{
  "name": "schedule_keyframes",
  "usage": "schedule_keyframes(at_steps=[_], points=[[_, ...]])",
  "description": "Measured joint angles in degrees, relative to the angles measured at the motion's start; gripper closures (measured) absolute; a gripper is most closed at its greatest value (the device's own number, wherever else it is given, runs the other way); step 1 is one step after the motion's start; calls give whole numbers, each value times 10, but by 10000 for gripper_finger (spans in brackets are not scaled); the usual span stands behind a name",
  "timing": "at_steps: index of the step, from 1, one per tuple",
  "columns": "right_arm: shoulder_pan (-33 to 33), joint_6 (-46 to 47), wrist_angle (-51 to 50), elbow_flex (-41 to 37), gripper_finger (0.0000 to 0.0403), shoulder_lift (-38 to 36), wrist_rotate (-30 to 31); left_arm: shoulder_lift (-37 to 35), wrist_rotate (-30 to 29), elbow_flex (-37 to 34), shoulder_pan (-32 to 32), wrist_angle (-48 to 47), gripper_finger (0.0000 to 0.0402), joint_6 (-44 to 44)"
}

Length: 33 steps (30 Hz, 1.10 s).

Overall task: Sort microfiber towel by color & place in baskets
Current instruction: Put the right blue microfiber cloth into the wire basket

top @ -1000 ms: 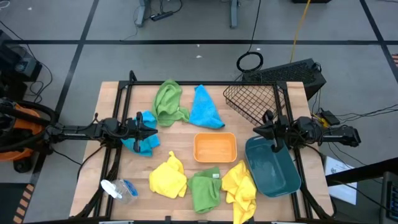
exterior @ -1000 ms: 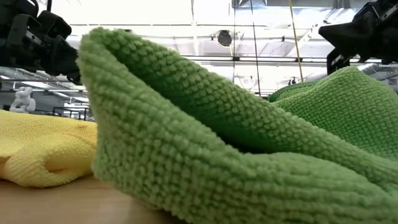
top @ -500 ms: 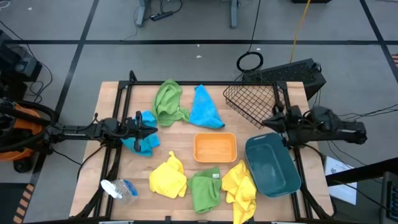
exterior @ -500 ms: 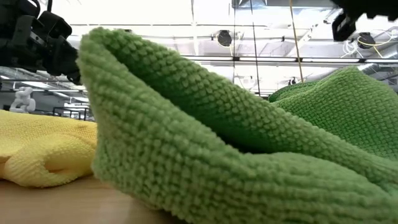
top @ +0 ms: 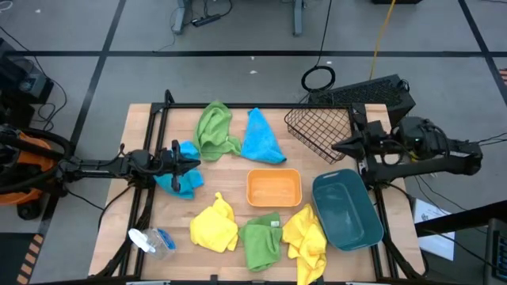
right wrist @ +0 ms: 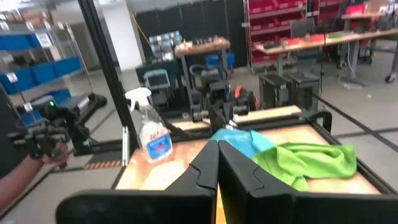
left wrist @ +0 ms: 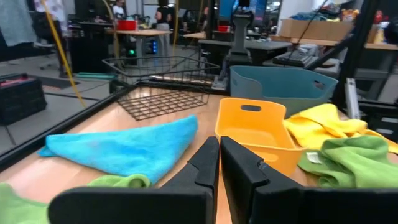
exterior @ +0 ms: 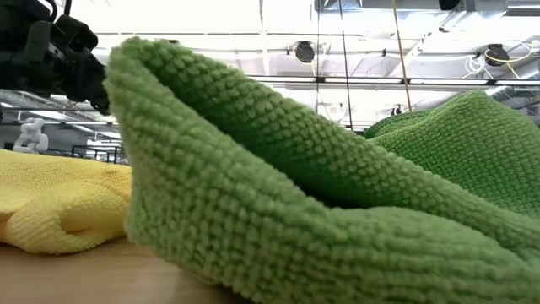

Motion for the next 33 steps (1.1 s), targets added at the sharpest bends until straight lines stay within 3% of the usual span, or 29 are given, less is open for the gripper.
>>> schedule_keyframes(at_steps=[5,10,20,27,33], points=[[0,-23,-11,4,403,34,0,0,-3,0,0,2,379,-3],[0,-35,-28,4,403,67,0,0,-43,0,0,9,379,-19],[4,-33,-21,-12,403,108,1,0,-43,6,0,19,379,-45],[17,-39,35,-51,403,123,32,13,-10,106,0,20,379,-22],[19,-30,57,-78,403,141,34,76,4,236,0,-23,379,2]])
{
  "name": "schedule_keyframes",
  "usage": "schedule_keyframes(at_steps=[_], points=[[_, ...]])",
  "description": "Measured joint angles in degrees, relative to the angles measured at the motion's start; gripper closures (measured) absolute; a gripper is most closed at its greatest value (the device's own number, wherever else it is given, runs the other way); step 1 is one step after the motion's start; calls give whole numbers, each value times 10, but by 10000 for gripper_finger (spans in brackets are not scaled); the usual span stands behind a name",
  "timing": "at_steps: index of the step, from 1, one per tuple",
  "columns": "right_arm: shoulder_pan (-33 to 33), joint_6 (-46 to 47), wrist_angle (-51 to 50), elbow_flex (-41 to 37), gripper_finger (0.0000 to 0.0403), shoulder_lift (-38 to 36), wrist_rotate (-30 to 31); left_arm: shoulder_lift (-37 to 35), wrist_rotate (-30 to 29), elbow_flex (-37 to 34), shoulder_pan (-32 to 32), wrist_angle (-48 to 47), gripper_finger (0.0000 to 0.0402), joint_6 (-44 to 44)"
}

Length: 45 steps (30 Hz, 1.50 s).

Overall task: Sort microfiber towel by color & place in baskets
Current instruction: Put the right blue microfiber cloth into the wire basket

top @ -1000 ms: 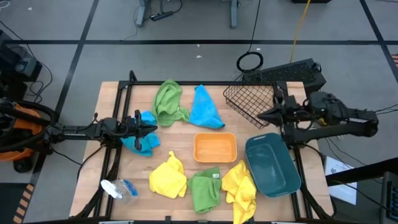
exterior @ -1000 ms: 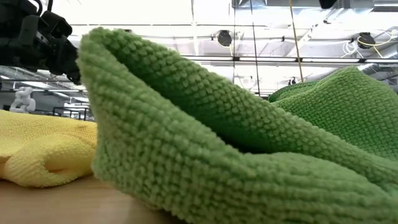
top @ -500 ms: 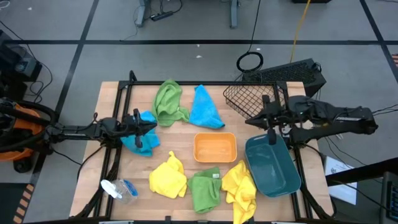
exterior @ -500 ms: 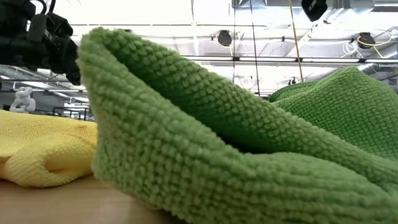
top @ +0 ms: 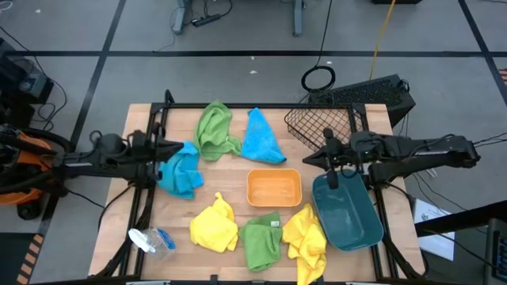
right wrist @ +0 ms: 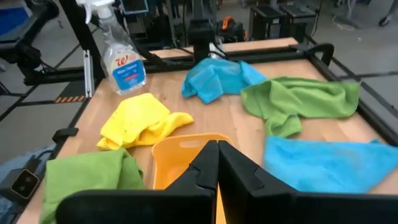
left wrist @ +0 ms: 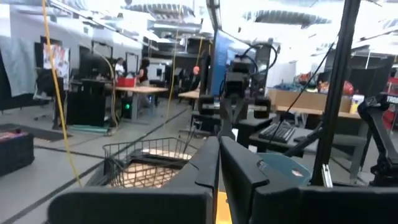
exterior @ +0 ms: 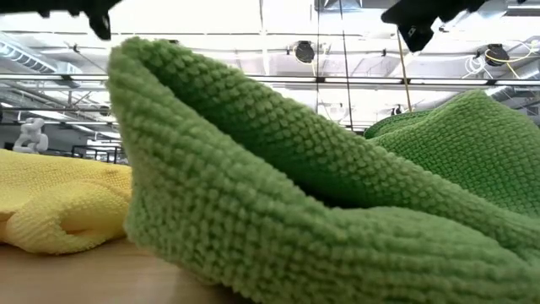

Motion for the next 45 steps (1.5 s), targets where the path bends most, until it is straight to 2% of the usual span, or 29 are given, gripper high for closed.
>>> schedule_keyframes(at_steps=[5,11,21,24,28,36,39,45], points=[[0,6,20,-18,403,21,-1,89,8,100,0,-42,379,11],[0,28,18,-24,403,62,0,198,60,174,0,-72,379,9],[0,60,21,-24,403,152,0,333,62,163,-51,-118,379,-4],[0,62,46,-24,403,180,2,370,37,154,-72,-113,379,-1],[-2,78,93,-21,403,219,85,406,-20,147,-89,-79,379,10],[-49,26,98,78,403,314,83,436,-71,141,-93,-32,379,7],[-69,5,69,139,403,347,82,431,-97,141,-93,-22,379,-20],[-108,-32,-58,290,403,430,58,427,-123,142,-93,-22,379,1]])
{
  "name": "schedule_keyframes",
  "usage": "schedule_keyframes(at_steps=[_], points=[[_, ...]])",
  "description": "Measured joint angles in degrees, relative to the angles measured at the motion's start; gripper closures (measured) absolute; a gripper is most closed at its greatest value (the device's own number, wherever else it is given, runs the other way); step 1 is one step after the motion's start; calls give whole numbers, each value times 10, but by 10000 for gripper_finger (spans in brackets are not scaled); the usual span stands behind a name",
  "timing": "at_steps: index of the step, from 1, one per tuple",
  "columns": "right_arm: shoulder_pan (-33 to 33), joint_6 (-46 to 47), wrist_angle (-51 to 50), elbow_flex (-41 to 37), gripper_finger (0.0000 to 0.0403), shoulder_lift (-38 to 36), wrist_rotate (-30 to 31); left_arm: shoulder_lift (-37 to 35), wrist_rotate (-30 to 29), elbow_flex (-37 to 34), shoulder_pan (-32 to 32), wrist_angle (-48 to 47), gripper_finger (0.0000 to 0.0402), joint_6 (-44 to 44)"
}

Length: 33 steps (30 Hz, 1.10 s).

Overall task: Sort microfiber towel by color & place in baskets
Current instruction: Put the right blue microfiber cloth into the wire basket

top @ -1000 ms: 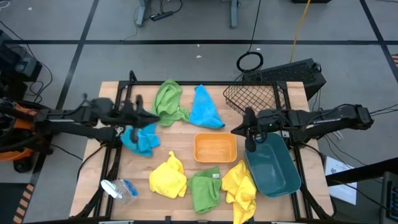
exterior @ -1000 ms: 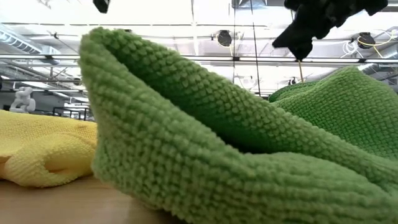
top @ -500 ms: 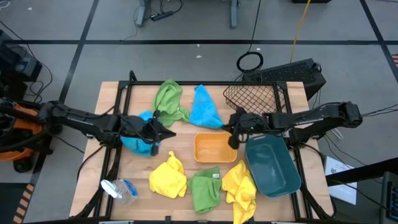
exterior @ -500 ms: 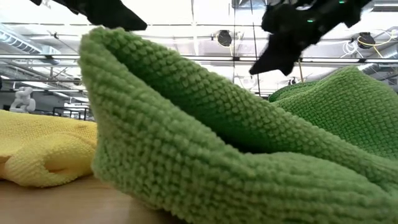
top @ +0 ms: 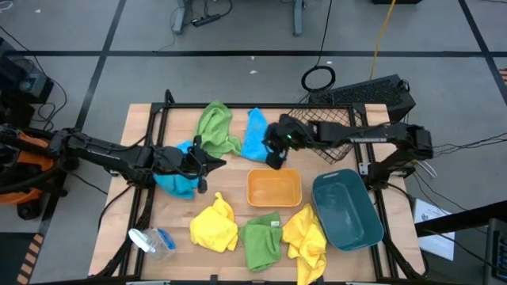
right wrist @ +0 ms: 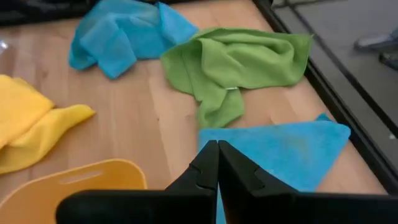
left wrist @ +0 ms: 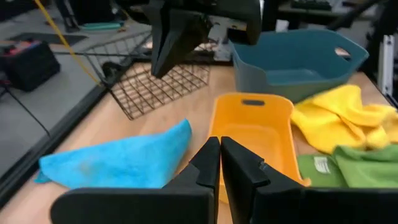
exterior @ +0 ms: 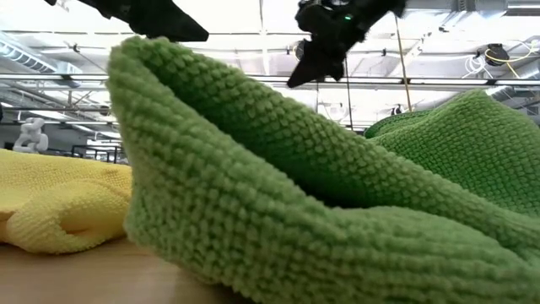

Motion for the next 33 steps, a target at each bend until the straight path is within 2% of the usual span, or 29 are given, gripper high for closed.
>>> schedule_keyframes(at_steps=[6,9,18,24,29,33], points=[[-24,-68,-70,102,403,96,-8,-3,-2,0,0,-21,379,24],[-30,-89,-75,119,403,136,-35,-3,-2,0,0,-39,379,24],[-48,-66,-86,129,391,222,-33,-3,-3,0,0,-58,379,10],[-58,-44,-93,129,309,237,-33,-2,-3,0,0,-78,379,-11],[-63,-63,-96,129,224,237,-30,-2,-4,0,0,-74,379,-21],[-62,-71,-94,131,175,245,-28,-2,-4,0,0,-57,379,-17]])
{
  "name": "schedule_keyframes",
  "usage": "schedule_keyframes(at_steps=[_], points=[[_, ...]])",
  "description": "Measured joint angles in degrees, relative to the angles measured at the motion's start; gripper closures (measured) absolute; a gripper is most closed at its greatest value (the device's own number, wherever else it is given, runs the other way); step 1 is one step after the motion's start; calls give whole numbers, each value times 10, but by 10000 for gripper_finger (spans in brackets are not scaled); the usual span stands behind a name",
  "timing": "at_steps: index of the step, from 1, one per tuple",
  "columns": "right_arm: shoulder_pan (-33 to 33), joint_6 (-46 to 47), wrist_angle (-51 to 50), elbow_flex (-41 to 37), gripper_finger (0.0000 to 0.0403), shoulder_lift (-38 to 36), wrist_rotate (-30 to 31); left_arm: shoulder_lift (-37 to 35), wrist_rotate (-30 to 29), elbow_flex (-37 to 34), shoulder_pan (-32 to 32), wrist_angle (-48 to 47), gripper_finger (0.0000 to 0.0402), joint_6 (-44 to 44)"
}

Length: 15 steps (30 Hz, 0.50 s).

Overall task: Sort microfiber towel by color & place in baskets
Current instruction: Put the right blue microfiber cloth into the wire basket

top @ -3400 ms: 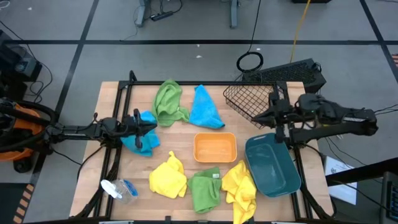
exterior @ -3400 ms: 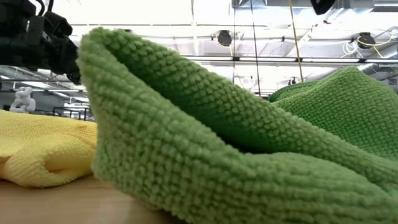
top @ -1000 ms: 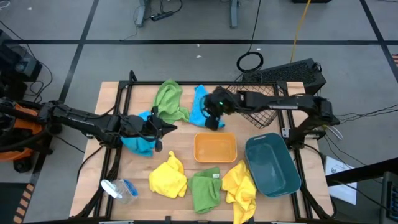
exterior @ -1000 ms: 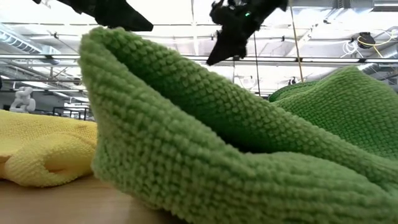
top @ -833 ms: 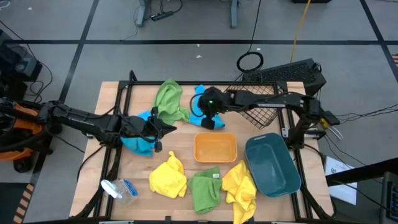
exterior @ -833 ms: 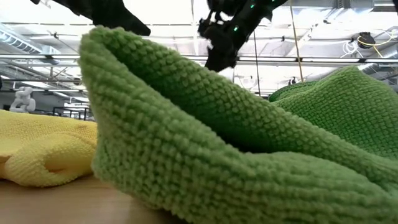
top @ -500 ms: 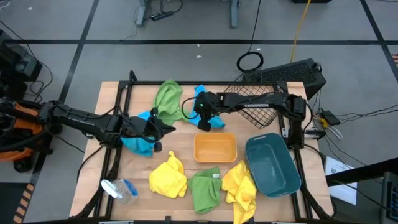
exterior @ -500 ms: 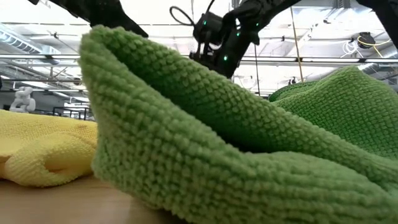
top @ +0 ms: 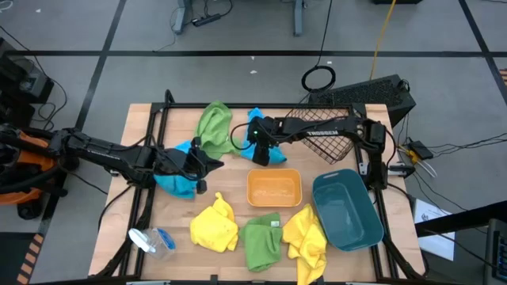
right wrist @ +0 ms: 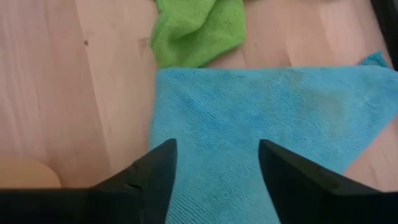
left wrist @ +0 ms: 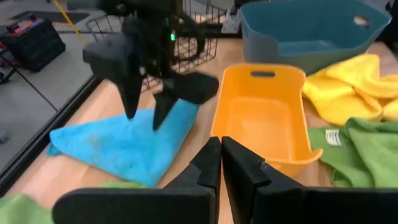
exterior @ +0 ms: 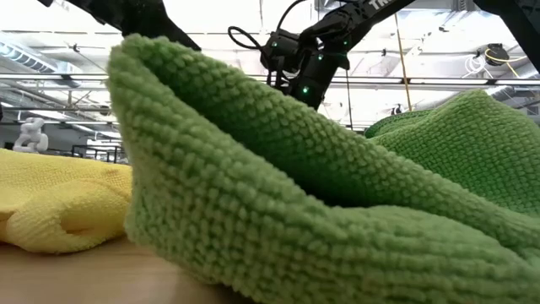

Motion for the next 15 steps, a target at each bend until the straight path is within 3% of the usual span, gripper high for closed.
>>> schedule_keyframes(at_steps=[8,15], points=[[-4,-4,-8,0,148,36,31,0,0,0,0,19,379,-3],[-5,-9,-12,-1,180,57,42,1,0,0,0,24,379,-3]])
